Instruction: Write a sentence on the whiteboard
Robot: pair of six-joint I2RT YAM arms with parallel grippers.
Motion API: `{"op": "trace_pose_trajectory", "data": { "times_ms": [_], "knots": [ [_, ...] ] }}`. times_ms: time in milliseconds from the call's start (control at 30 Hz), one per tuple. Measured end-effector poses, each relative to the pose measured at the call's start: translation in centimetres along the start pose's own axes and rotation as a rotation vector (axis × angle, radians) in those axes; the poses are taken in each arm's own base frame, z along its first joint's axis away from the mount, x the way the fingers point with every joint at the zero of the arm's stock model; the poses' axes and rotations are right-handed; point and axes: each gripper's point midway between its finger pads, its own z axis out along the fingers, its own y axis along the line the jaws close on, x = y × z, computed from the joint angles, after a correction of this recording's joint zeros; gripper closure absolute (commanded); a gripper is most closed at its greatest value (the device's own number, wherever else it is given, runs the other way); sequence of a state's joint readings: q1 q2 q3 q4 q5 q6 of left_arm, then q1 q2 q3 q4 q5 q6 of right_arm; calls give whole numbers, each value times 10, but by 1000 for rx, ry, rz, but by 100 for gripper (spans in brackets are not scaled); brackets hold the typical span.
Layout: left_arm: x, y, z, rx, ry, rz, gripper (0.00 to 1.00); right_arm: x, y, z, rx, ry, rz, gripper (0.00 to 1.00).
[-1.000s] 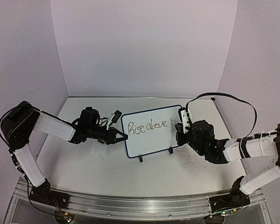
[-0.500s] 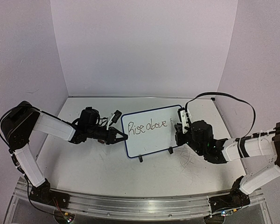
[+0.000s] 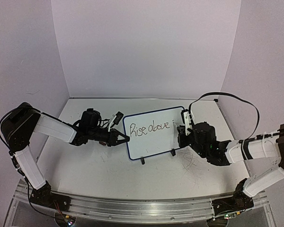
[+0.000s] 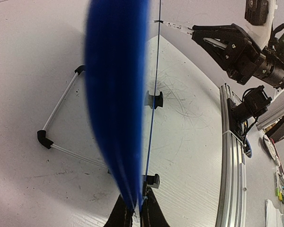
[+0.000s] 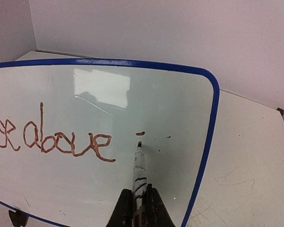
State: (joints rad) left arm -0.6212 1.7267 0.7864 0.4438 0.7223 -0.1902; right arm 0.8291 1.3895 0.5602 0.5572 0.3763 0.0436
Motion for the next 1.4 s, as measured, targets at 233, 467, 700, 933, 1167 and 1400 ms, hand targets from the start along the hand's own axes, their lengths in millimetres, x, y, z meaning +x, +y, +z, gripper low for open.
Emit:
{"op": "trace_pose_trajectory", "data": {
  "times_ms": [233, 467, 700, 933, 1167, 1400],
  "knots": [
    [0, 0, 0, 0, 0, 0, 100, 1, 0, 0, 0, 4, 9, 100],
    [0, 0, 0, 0, 0, 0, 100, 2, 0, -1, -4, 10, 15, 100],
    [0, 0, 0, 0, 0, 0, 100, 10, 0, -3, -8, 31, 19, 100],
    [0, 0, 0, 0, 0, 0, 100, 15, 0, -4, -14, 43, 23, 100],
    [0, 0, 0, 0, 0, 1, 100, 10, 1, -7, -28, 32, 28, 100],
    [0, 0, 0, 0, 1, 3, 100, -26, -12, -31, -33, -91, 83, 100]
  ]
}}
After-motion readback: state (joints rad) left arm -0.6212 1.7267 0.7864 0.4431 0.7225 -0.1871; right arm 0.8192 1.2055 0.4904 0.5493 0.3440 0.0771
